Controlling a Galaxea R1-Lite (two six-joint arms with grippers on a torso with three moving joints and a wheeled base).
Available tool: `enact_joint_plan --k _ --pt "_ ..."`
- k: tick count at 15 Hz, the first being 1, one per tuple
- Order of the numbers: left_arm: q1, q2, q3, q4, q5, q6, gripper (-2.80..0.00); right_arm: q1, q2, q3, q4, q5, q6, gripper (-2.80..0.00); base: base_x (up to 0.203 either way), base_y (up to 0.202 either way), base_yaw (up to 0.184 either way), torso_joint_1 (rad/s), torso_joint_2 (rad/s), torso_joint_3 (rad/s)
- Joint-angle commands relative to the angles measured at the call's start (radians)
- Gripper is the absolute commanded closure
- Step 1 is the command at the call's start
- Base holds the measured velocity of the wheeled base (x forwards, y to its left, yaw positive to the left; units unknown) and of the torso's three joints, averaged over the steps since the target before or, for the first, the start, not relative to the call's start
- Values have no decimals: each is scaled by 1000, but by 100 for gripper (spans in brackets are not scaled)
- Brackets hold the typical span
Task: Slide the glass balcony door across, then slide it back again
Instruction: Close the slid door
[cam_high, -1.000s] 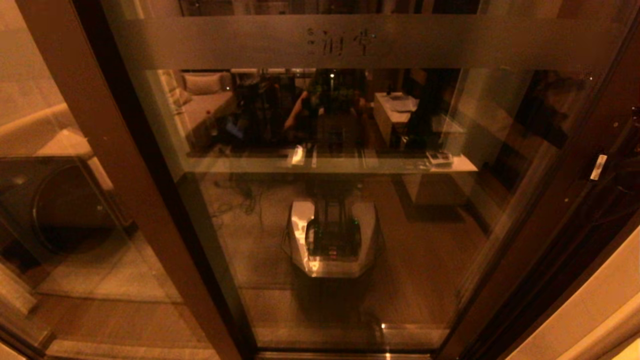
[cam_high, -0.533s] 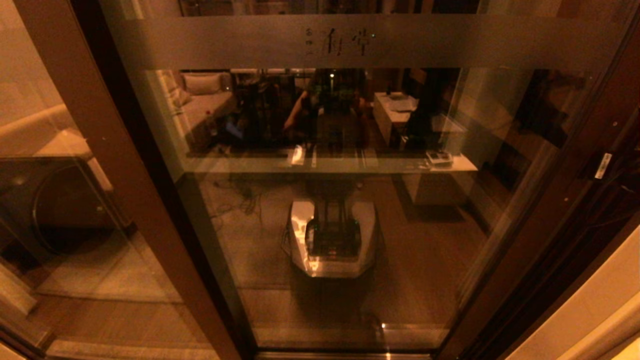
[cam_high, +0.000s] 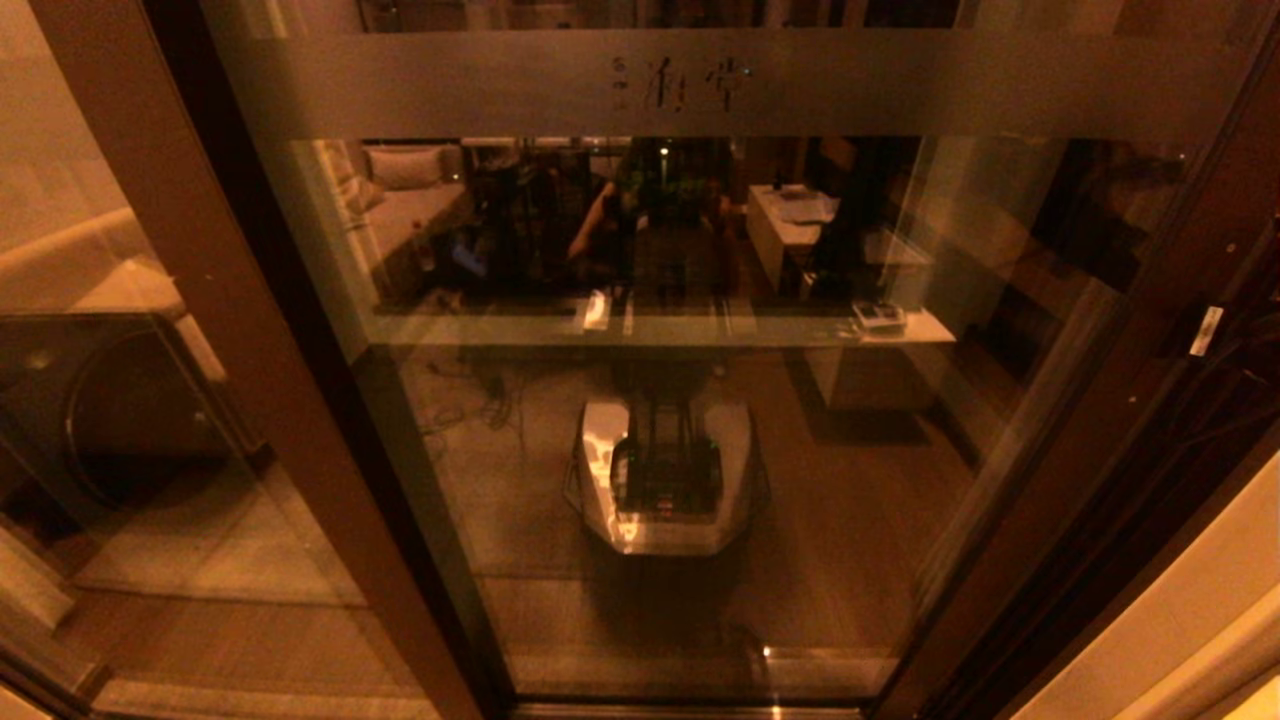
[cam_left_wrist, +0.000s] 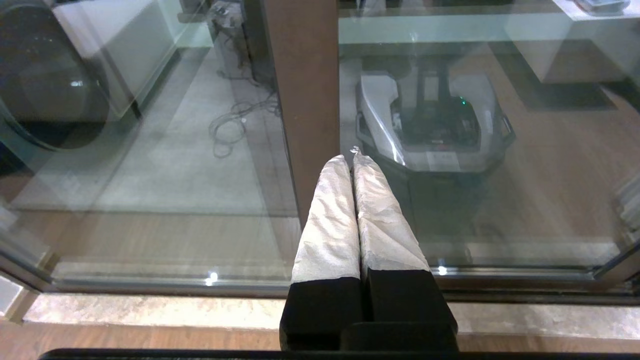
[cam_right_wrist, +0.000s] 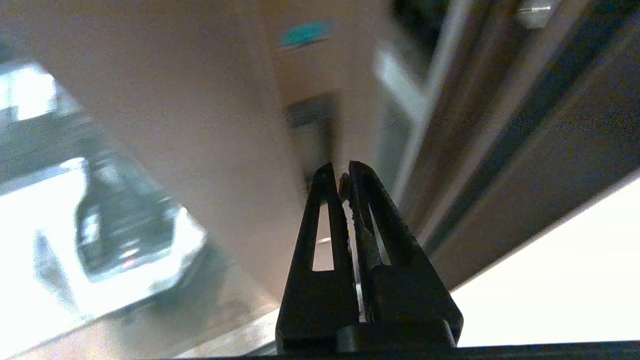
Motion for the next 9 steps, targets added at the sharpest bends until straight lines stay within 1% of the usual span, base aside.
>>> enact_joint_plan --k 1,9 --pt "0 0 0 1 0 0 0 0 2 0 -2 -5 0 0 0 0 0 0 0 0" --pt "-1 0 0 1 0 0 0 11 11 0 -2 11 6 0 0 0 0 0 0 0"
